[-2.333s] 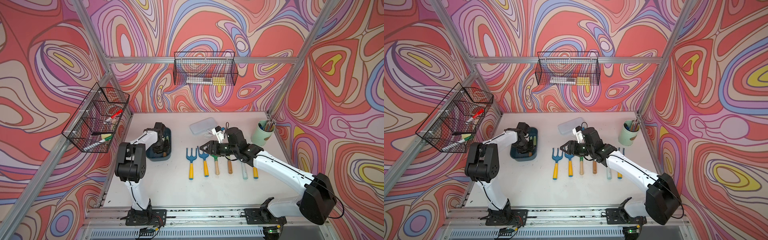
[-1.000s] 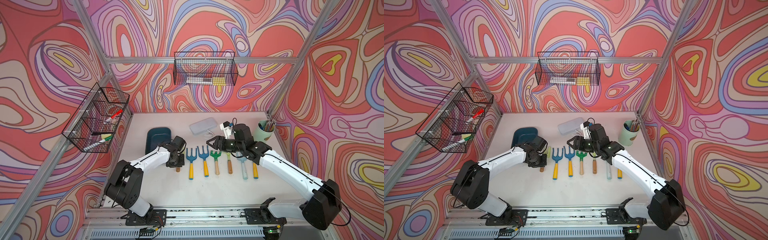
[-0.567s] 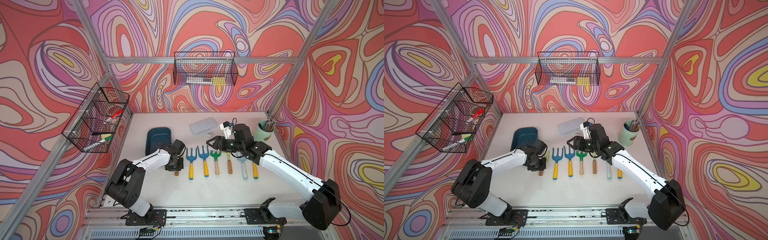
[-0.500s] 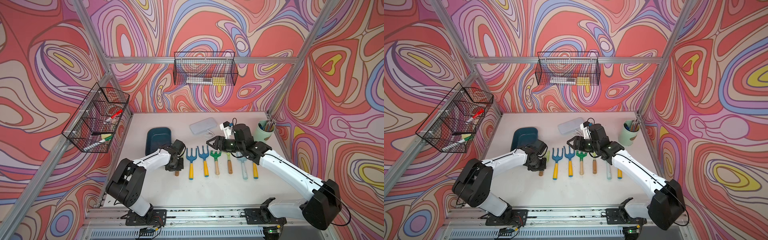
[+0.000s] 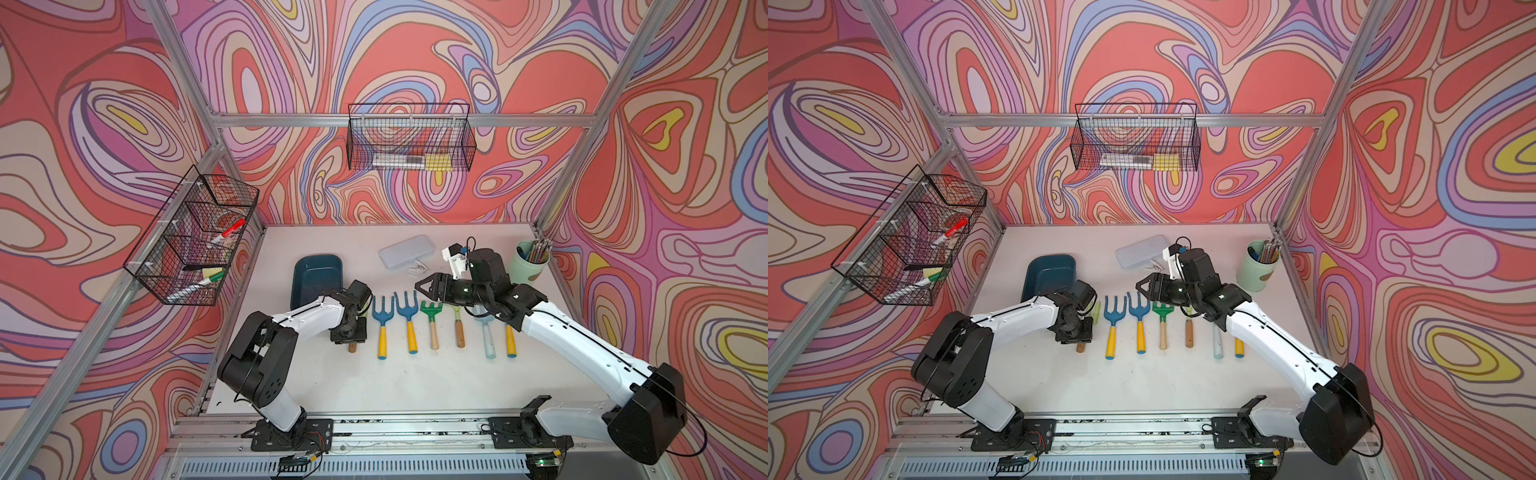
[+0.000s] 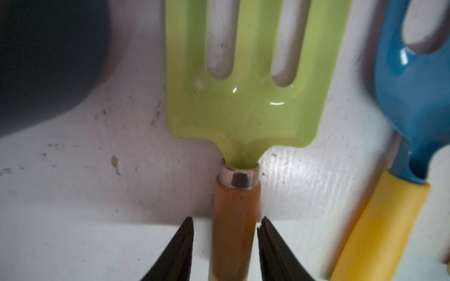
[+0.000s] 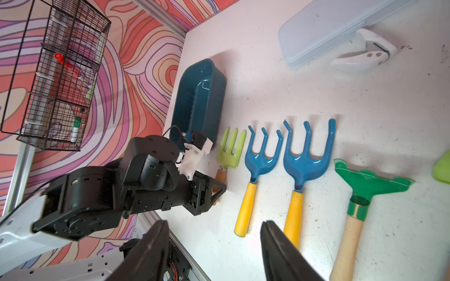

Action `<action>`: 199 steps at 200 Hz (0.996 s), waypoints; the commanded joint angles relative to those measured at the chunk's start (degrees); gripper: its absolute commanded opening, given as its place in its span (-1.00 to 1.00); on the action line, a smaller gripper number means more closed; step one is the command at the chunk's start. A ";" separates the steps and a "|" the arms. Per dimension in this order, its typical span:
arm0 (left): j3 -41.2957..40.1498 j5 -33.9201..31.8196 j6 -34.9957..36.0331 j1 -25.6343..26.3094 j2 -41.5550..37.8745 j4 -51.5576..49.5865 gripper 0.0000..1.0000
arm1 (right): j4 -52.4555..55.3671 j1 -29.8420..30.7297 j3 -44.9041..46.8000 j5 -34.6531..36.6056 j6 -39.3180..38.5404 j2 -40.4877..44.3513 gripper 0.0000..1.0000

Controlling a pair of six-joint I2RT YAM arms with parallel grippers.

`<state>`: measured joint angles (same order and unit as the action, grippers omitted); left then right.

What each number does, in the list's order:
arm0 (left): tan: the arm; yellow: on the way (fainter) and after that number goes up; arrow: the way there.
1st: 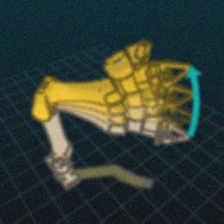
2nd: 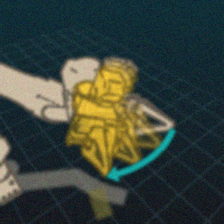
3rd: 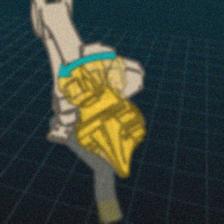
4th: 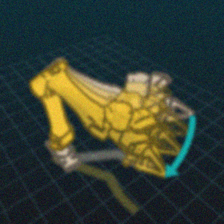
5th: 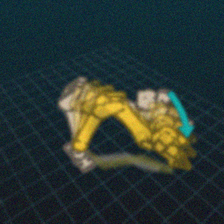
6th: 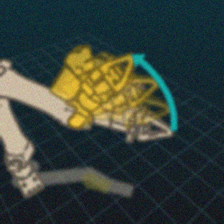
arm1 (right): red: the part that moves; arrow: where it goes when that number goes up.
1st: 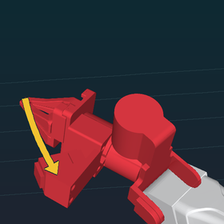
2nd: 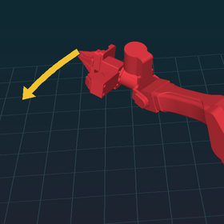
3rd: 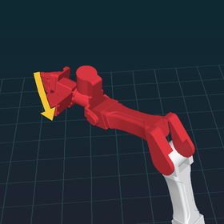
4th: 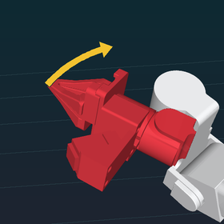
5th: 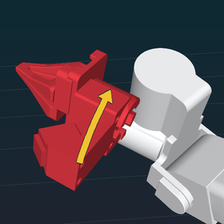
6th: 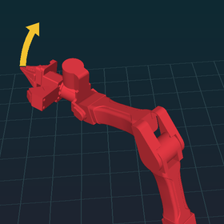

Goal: Take the hand rake out of the storage box
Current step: Place the rake at the center of the board.

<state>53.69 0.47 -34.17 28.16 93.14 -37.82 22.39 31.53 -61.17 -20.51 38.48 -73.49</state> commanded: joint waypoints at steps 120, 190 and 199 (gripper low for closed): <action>0.83 -19.70 13.23 -11.94 -15.18 19.51 0.99 | -19.52 -23.04 25.73 38.90 -34.14 16.43 0.96; -12.23 -20.31 24.36 -21.39 -12.38 48.98 0.99 | -64.79 -29.95 37.27 31.68 -35.79 -6.77 0.96; -13.93 -19.60 25.94 -22.40 -12.37 52.55 0.99 | -66.32 -29.95 36.45 29.66 -36.61 -9.32 0.97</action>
<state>42.92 -20.05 -13.41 8.95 81.12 -1.15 -25.39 1.58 -23.66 12.60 5.08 -77.67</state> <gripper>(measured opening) 0.993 0.982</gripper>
